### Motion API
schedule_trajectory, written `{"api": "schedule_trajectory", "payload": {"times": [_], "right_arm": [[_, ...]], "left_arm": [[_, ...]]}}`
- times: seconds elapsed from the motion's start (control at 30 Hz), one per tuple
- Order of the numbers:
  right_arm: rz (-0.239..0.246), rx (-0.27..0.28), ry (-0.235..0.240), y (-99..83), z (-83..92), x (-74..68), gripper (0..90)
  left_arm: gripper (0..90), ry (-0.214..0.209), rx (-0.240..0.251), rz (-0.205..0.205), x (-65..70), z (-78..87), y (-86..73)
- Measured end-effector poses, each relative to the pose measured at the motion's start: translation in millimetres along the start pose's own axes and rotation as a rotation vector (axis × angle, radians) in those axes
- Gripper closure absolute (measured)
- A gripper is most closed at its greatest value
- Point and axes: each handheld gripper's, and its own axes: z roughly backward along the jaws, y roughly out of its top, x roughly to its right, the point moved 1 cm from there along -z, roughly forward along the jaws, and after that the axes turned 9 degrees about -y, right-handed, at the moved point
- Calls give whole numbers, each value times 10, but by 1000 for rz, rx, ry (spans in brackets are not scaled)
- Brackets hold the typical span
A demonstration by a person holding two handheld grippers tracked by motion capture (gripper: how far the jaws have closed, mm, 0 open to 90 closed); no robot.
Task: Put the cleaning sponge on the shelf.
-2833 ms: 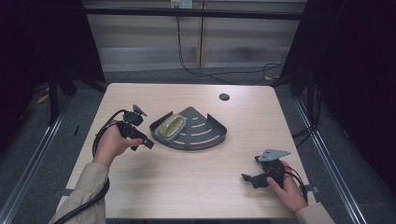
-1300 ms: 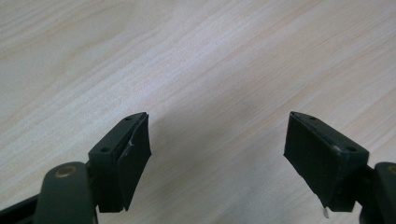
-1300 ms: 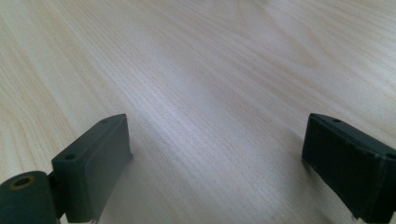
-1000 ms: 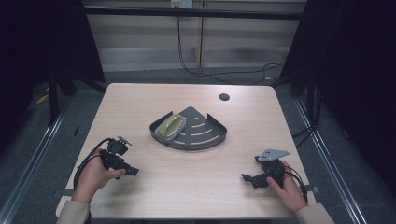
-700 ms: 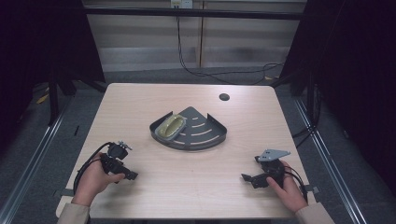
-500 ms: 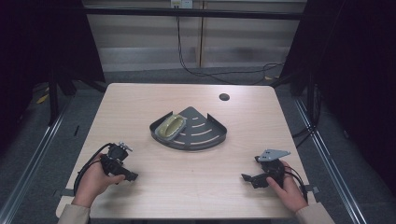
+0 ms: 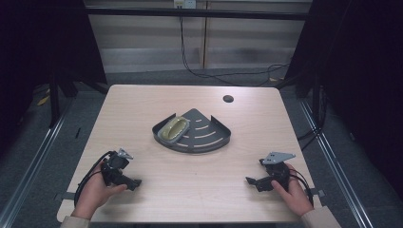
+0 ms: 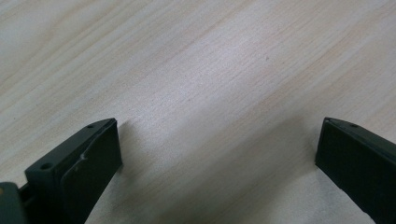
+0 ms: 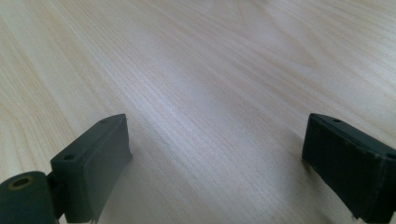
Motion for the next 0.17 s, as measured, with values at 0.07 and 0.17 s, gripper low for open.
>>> {"api": "schedule_trajectory", "payload": {"times": [0.07,0.17], "right_arm": [[0,0,0,0,0,-1,71],[-1,0,0,0,0,-1,71]], "left_arm": [[0,1,3,-2,-1,-1,-2],[0,0,12,3,3,-6,-6]]}}
